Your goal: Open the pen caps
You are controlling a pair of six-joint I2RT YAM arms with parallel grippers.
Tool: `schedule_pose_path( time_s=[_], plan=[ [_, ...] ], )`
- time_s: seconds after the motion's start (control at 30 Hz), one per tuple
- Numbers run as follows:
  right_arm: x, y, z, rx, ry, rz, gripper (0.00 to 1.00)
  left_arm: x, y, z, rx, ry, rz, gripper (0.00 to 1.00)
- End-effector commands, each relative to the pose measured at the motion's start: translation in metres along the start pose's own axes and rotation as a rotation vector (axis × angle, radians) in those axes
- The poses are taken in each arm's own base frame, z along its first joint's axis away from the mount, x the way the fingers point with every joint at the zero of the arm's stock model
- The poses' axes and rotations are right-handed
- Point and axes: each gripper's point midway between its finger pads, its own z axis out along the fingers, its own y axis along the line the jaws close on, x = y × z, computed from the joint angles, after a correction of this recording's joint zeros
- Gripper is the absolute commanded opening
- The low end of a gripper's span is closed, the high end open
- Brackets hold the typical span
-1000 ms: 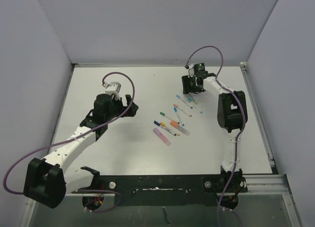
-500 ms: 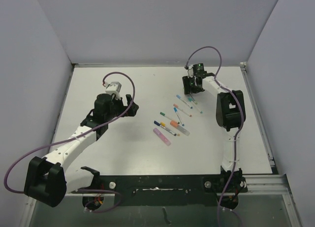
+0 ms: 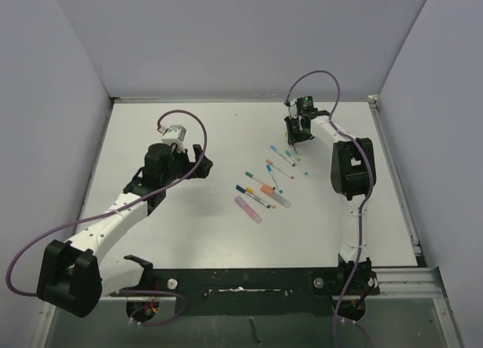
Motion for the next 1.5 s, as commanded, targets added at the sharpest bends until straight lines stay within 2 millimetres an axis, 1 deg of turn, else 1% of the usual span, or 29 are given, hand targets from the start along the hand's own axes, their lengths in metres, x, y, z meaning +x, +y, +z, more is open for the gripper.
schedule_pose_path(
  time_s=[0.0,0.1,0.2,0.3,0.33,0.37,0.4,0.5,0.57,0.63,0.73,0.8,0.9,1.03,1.1,1.23,1.47],
  plan=[
    [-0.003,-0.007,0.003,0.033,0.006,-0.013,0.00,-0.023,-0.012,0.001,0.043,-0.077,0.002,0.96],
    [-0.026,-0.011,-0.005,0.056,-0.093,-0.037,0.00,-0.027,-0.014,0.001,0.048,-0.088,-0.004,0.97],
    [-0.061,-0.012,-0.028,0.078,-0.226,-0.065,0.00,-0.032,-0.017,0.001,0.055,-0.108,-0.012,0.97],
    [-0.089,0.000,-0.058,0.060,-0.346,-0.098,0.00,-0.039,-0.020,0.000,0.069,-0.133,-0.029,0.96],
    [-0.098,0.007,-0.070,0.043,-0.385,-0.112,0.00,-0.042,-0.023,0.000,0.080,-0.145,-0.036,0.96],
    [-0.103,0.013,-0.080,0.019,-0.412,-0.120,0.00,-0.044,-0.025,0.000,0.092,-0.155,-0.046,0.96],
    [-0.103,0.022,-0.090,-0.017,-0.431,-0.131,0.00,-0.047,-0.029,0.000,0.108,-0.168,-0.058,0.96],
    [-0.102,0.050,-0.117,-0.140,-0.485,-0.130,0.00,-0.053,-0.042,0.002,0.180,-0.195,-0.090,0.96],
    [-0.096,0.071,-0.132,-0.249,-0.514,-0.111,0.00,-0.057,-0.051,0.004,0.230,-0.207,-0.108,0.96],
    [-0.085,0.090,-0.142,-0.349,-0.520,-0.087,0.00,-0.058,-0.061,0.007,0.288,-0.210,-0.133,0.96],
    [-0.065,0.118,-0.151,-0.493,-0.517,-0.047,0.00,-0.060,-0.075,0.010,0.375,-0.210,-0.157,0.96],
    [-0.056,0.138,-0.161,-0.575,-0.529,-0.043,0.00,-0.062,-0.083,0.012,0.422,-0.209,-0.176,0.97],
    [-0.043,0.163,-0.171,-0.653,-0.538,-0.049,0.00,-0.062,-0.094,0.014,0.495,-0.201,-0.210,0.98],
    [-0.032,0.197,-0.183,-0.726,-0.561,-0.081,0.00,-0.059,-0.105,0.015,0.593,-0.195,-0.271,0.98],
    [-0.030,0.208,-0.189,-0.753,-0.579,-0.088,0.00,-0.055,-0.108,0.017,0.625,-0.187,-0.306,0.97],
    [-0.023,0.228,-0.198,-0.808,-0.597,-0.091,0.00,-0.044,-0.107,0.022,0.652,-0.172,-0.360,0.92],
    [-0.014,0.247,-0.205,-0.871,-0.609,-0.096,0.00,-0.031,-0.104,0.026,0.676,-0.164,-0.414,0.83]
  ],
)
